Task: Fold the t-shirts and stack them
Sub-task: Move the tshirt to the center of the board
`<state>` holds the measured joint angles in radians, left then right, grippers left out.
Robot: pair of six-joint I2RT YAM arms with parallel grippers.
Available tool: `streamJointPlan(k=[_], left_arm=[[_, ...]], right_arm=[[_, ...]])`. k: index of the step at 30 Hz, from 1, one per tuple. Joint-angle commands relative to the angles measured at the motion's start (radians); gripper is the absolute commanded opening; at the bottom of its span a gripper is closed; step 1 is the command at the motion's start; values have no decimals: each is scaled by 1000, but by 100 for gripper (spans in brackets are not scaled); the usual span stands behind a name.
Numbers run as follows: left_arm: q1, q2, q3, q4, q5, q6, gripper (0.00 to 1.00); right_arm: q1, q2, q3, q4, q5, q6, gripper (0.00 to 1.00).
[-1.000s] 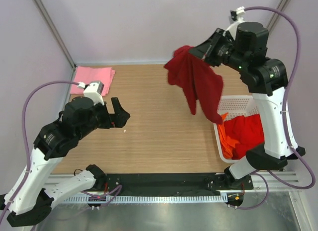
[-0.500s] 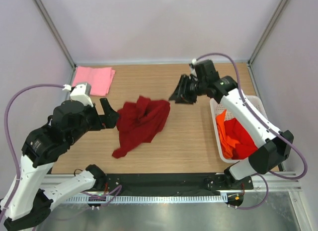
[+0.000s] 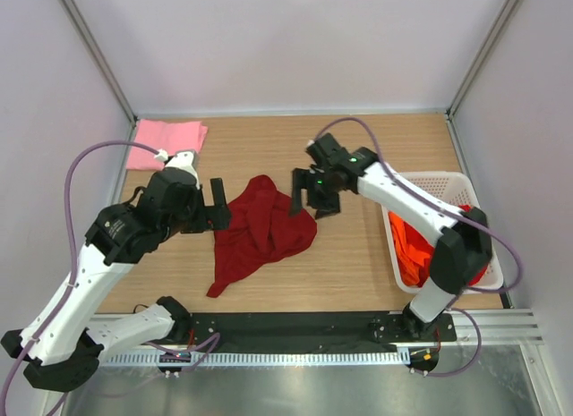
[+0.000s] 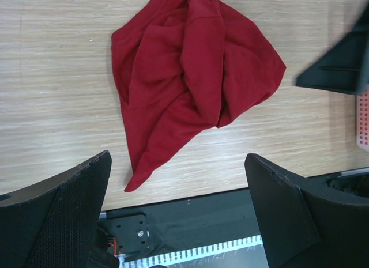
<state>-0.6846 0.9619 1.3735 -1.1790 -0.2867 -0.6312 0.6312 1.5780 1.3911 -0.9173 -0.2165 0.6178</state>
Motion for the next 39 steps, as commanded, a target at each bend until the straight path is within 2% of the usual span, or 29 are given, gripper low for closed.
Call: streamJointPlan(k=[1, 2, 5, 6, 9, 12, 17, 22, 25, 29, 32, 34, 39], left_arm=[[5, -17, 10, 36, -9, -38, 99], [5, -29, 6, 42, -14, -45, 98], [5, -81, -22, 74, -35, -55, 99], [7, -92, -25, 82, -42, -62, 99], [7, -121, -30, 75, -58, -70, 99], [5, -129, -28, 56, -66, -71, 99], [5, -146, -44, 51, -71, -79, 99], [5, -134, -47, 56, -63, -76, 99], [5, -108, -33, 61, -62, -64, 99], [5, -77, 7, 67, -49, -42, 99], [5, -66, 16, 65, -45, -32, 99], [5, -66, 15, 62, -45, -24, 99], [5, -54, -10, 70, -25, -1, 99]], right_arm=[[105, 181, 211, 106, 16, -23, 79], [146, 267, 250, 113, 12, -20, 79], [195, 385, 400, 111, 26, 6, 76], [202, 451, 434, 69, 34, 19, 70], [231, 479, 488, 25, 72, 49, 64], [240, 427, 386, 96, 40, 63, 64], [248, 332, 215, 118, 0, 100, 57], [252, 283, 36, 283, -92, 170, 53], [254, 315, 3, 426, -173, 226, 55], [254, 375, 57, 436, -166, 218, 53], [248, 389, 118, 385, -133, 183, 22], [225, 361, 169, 269, -57, 160, 1], [95, 203, 184, 10, 112, 62, 1]])
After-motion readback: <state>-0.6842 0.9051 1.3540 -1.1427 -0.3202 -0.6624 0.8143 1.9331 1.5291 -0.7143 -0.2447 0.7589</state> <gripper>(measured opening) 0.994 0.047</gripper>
